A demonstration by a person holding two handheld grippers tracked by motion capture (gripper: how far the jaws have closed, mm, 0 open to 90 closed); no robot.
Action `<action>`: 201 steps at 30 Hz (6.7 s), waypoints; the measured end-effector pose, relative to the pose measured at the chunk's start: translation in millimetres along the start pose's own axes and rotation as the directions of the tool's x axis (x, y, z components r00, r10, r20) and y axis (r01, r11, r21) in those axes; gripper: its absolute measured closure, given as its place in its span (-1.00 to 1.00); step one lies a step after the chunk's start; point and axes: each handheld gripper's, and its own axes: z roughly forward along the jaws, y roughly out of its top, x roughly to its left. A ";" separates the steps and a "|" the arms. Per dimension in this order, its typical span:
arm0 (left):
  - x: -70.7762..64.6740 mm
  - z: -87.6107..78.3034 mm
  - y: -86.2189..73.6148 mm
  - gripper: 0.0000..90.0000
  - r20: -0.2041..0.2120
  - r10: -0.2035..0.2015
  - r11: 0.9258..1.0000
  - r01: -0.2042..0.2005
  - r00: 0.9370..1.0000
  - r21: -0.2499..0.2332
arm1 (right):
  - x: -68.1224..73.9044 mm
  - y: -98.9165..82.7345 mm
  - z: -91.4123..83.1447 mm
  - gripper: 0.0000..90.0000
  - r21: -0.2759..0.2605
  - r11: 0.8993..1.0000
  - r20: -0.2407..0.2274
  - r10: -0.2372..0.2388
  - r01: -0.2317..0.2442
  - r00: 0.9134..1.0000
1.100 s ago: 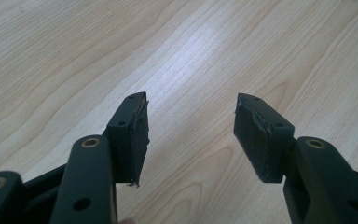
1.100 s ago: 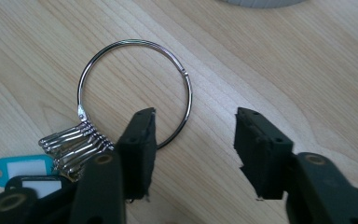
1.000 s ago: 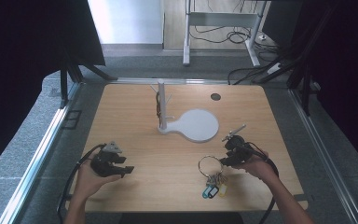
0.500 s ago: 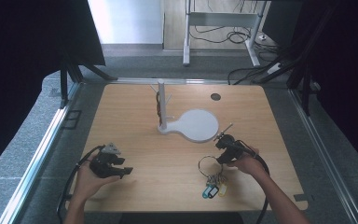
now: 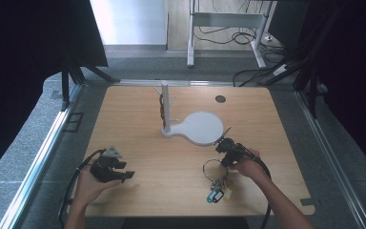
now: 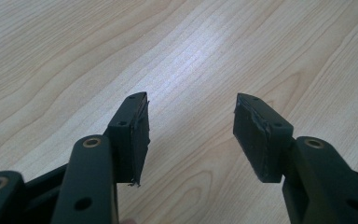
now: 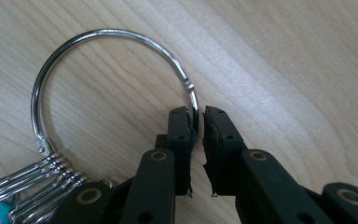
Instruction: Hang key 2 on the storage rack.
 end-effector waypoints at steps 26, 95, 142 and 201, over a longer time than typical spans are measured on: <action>1.1 1.7 -3.7 0.04 0.000 -0.004 1.000 0.004 1.000 0.008 | -4.7 -1.4 -17.4 0.92 -0.024 0.999 -0.027 -0.032 0.031 0.999; 3.3 -2.7 -8.6 0.05 0.029 -0.019 1.000 0.019 0.999 -0.014 | -14.4 59.0 -158.8 0.94 -0.245 0.965 0.009 -0.096 0.095 0.995; 1.8 -2.8 -7.2 0.04 0.030 -0.002 1.000 0.002 1.000 -0.012 | -18.7 129.5 -162.3 0.94 -0.258 0.963 0.029 -0.069 0.074 0.997; 8.3 -9.4 -2.6 0.04 0.049 -0.015 0.999 0.017 0.999 -0.052 | -21.5 211.1 -142.1 0.94 -0.258 0.965 0.048 -0.031 0.043 0.998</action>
